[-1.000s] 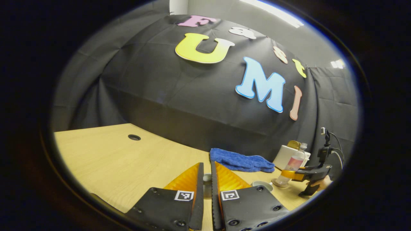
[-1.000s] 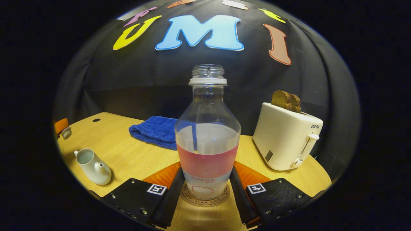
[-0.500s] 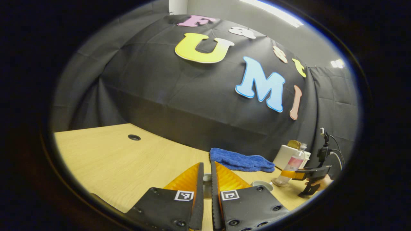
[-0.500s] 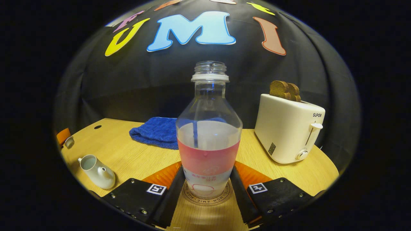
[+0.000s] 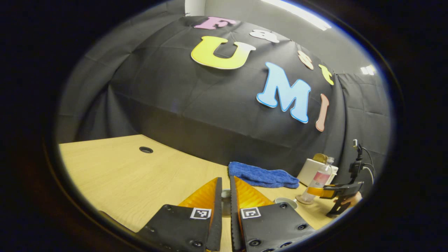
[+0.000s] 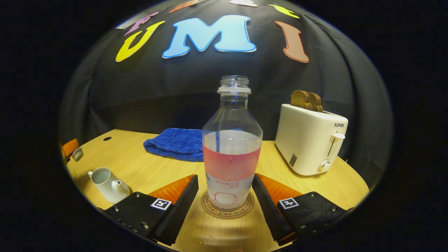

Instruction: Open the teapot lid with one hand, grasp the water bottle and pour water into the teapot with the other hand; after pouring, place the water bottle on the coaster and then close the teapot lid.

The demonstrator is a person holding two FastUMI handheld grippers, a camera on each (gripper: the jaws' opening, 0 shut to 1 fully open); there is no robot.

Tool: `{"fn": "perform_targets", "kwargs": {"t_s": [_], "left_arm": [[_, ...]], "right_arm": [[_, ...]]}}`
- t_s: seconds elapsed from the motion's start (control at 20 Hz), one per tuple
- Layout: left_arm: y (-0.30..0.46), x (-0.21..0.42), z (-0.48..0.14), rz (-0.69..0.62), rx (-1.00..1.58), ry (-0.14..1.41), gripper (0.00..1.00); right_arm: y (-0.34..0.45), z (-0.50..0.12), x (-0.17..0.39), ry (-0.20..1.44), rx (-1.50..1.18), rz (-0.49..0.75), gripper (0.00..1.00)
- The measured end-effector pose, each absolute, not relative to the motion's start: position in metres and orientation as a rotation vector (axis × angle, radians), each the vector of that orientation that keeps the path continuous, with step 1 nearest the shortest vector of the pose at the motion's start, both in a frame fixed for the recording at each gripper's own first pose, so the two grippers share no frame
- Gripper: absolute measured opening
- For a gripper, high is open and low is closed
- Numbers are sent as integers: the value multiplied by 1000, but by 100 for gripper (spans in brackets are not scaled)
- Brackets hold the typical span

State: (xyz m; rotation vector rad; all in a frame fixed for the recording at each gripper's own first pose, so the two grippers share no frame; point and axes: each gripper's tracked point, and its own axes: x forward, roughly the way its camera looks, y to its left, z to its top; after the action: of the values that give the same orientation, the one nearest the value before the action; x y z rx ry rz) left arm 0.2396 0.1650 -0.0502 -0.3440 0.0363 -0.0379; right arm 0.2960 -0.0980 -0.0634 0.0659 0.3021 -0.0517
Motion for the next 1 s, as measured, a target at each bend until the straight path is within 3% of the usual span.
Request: {"fn": "perform_targets", "kwargs": {"t_s": [0.35,0.55,0.7,0.8,1.0], "left_arm": [[155,236,-51,-61,-351,41,21],[120,231,-47,-130,-303,58,17],[93,220,-32,-182,-312,40,21],[77,218,-22,-198,-297,26,17],[43,225,-17,-211,-174,28,20]], "right_arm": [[-86,-55,248,270,54,-43,95],[-75,-51,215,237,41,-29,95],[-72,-53,193,231,28,-33,95],[-72,-51,182,221,46,-28,95],[-79,-50,165,206,120,-31,95]]}}
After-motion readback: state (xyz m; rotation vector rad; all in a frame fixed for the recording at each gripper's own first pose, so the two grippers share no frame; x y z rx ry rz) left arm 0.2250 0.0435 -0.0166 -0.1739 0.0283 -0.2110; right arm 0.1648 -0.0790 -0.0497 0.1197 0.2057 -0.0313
